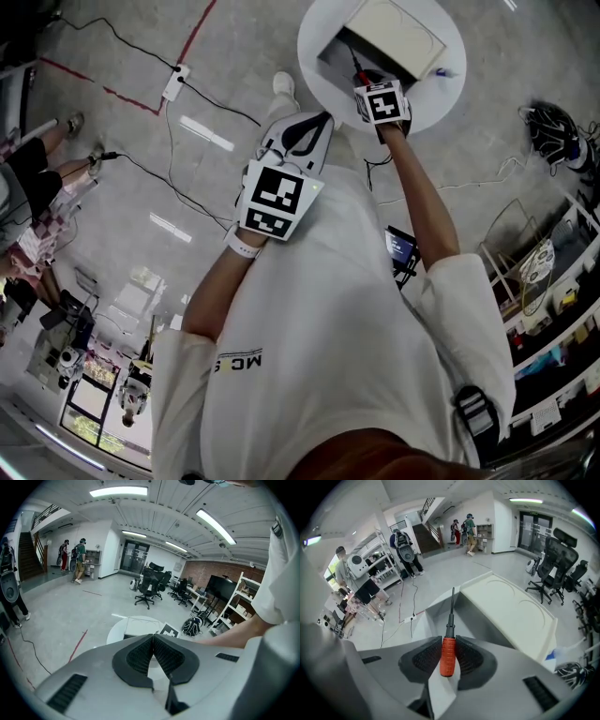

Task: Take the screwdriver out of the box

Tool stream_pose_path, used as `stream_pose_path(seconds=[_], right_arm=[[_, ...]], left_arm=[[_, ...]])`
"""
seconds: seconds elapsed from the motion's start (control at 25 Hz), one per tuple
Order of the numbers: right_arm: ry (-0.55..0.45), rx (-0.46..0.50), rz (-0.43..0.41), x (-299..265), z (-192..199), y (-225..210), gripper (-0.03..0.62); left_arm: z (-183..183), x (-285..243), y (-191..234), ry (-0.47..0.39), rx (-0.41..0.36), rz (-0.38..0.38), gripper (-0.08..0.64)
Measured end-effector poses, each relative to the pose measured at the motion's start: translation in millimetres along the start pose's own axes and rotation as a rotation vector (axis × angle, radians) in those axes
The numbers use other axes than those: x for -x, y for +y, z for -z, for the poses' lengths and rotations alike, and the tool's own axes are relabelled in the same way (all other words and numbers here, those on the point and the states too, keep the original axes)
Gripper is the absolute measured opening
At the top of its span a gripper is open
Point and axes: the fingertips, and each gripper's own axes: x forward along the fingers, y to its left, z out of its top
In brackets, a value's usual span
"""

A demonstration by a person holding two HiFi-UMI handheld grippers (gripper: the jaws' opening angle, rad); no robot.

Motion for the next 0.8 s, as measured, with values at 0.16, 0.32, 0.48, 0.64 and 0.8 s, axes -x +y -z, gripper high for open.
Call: stream_pose_path(seconds=[0.16, 0.32, 0.48, 0.64, 0.8], right_arm=[[-0.042, -0.008, 0.001, 15.8, -5.7, 3.6, 0.147], [-0.092, -0.009, -0.014, 37.5, -11.9, 12.4, 0.147], [-0.148, 0.005, -0.027, 64.8, -22.7, 20.6, 0.147], [-0.211, 0.010, -0.036, 94.3, -35.2, 27.8, 0.147], [-0.280, 0.023, -0.049, 125.3, -43.8, 37.0, 0.147]], left_arm=[[-4.5, -1.2, -2.4, -0.009, -0.022, 0.011, 0.012], [-8.1, 0.4, -4.4, -0.019, -0.026, 0.014, 0.012], [-9.9, -0.7, -8.6, -0.026, -0.037, 0.020, 0.012], [-14.3, 0.0, -11.9, -0.046, -0.044, 0.024, 0.012], [-17.7, 2.4, -14.8, -0.077, -0.047, 0.013, 0.012]])
